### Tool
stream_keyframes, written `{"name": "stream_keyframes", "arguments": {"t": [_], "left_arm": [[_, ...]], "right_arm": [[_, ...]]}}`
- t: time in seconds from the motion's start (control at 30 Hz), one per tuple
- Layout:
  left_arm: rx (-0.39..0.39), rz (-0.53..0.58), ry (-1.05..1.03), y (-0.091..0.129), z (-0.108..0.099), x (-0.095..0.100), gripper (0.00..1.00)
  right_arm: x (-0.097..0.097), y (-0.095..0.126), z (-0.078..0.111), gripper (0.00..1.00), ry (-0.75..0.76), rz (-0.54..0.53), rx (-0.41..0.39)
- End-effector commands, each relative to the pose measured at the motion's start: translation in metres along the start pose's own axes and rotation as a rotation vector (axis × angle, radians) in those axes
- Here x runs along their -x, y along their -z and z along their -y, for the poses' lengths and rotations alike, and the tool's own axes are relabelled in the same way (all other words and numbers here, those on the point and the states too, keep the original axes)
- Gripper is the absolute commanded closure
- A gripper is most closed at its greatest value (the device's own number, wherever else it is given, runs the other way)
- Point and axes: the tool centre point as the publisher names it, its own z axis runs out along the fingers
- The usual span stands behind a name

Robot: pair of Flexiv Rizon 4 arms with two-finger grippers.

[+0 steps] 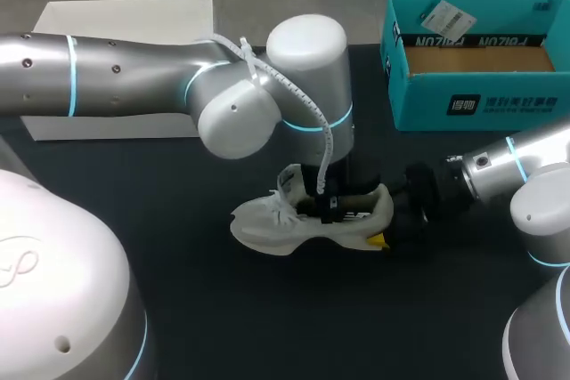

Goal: Take the shoe out of the shoebox, open the shoe tongue, remove and reinsert the insole, then place the shoe into the shoebox

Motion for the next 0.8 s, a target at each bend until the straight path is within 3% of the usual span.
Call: {"name": "stream_keyframes", "arguments": {"t": [0.03,0.2,0.53,0.8], "left_arm": [[0.008,-0.006,-0.001,-0.011,0.008,0.005,0.78],[0.013,-0.036,-0.002,-0.017,0.010,0.007,0.83],[0.018,-0.074,0.006,-0.027,0.008,0.005,0.65],[0.009,-0.062,0.028,-0.046,0.006,0.012,0.63]], "right_arm": [[0.000,0.000,0.000,1.00,0.000,0.002,-0.001],[0.000,0.000,0.000,1.00,0.000,0.002,-0.001],[0.000,0.000,0.000,1.00,0.000,0.002,-0.001],[0.000,0.000,0.000,1.00,0.000,0.002,-0.001]]}}
